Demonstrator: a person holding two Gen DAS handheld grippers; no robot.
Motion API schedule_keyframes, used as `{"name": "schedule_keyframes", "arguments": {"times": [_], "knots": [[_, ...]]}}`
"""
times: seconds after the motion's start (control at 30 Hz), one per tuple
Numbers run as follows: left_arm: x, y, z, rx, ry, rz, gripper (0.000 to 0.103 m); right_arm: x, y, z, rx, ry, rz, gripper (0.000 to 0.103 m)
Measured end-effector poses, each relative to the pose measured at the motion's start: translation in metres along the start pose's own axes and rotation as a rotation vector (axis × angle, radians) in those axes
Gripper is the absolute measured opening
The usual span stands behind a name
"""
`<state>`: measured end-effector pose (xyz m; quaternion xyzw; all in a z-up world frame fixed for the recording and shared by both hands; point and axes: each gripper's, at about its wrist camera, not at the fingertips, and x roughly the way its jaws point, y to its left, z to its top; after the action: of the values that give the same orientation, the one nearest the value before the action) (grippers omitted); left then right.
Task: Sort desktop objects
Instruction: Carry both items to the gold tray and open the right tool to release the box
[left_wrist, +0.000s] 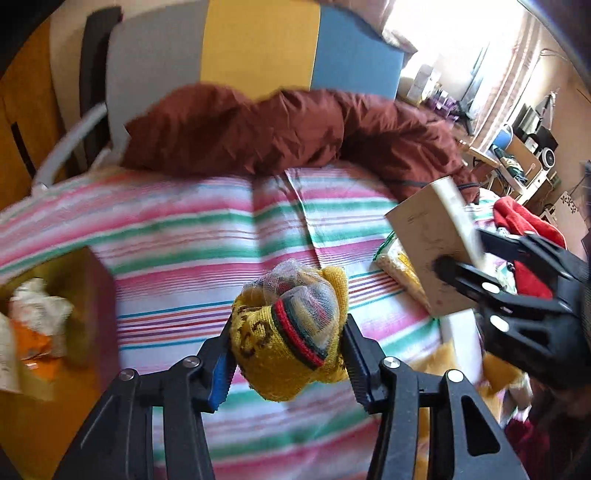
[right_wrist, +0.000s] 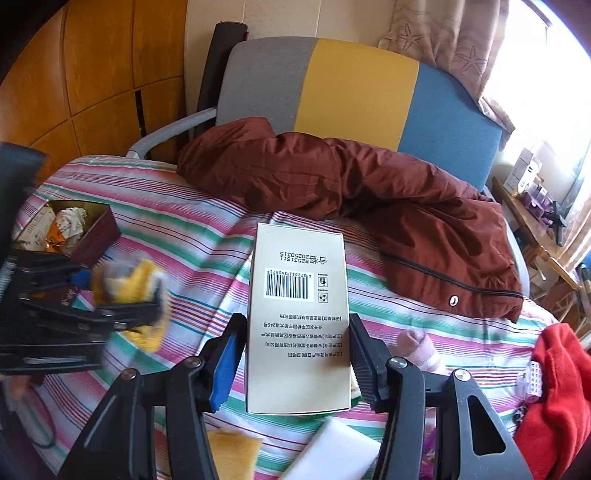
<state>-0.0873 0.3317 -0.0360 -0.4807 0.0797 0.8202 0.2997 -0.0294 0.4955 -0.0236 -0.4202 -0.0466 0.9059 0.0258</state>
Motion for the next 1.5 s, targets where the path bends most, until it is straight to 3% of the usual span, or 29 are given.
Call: {"name": "schedule_keyframes", "arguments": {"times": [0.3, 0.53, 0.7, 0.93, 1.13, 1.3, 1.5], "knots": [[-0.082, 0.055, -0.041, -0.01, -0.101, 0.063, 0.052, 0.003, 0.025, 0.002, 0.008, 0.024, 0.056, 0.055], [-0.115, 0.122, -0.085, -0.076, -0.087, 0.154, 0.052, -0.015, 0.064, 0.016, 0.003, 0.017, 0.087, 0.055], [-0.131, 0.183, -0.123, -0.171, -0.062, 0.232, 0.052, -0.035, 0.114, 0.034, -0.031, -0.015, 0.172, 0.055], [-0.135, 0.241, -0.155, -0.202, -0.023, 0.342, 0.053, -0.046, 0.212, 0.052, -0.131, 0.007, 0.345, 0.055], [-0.121, 0.264, -0.165, -0.194, 0.004, 0.353, 0.053, -0.027, 0.285, 0.055, -0.163, 0.098, 0.431, 0.055], [-0.111, 0.275, -0.164, -0.207, -0.003, 0.361, 0.054, 0.008, 0.325, 0.062, -0.115, 0.198, 0.455, 0.055], [-0.112, 0.281, -0.164, -0.213, -0.038, 0.372, 0.055, 0.034, 0.353, 0.072, -0.073, 0.237, 0.441, 0.055]]}}
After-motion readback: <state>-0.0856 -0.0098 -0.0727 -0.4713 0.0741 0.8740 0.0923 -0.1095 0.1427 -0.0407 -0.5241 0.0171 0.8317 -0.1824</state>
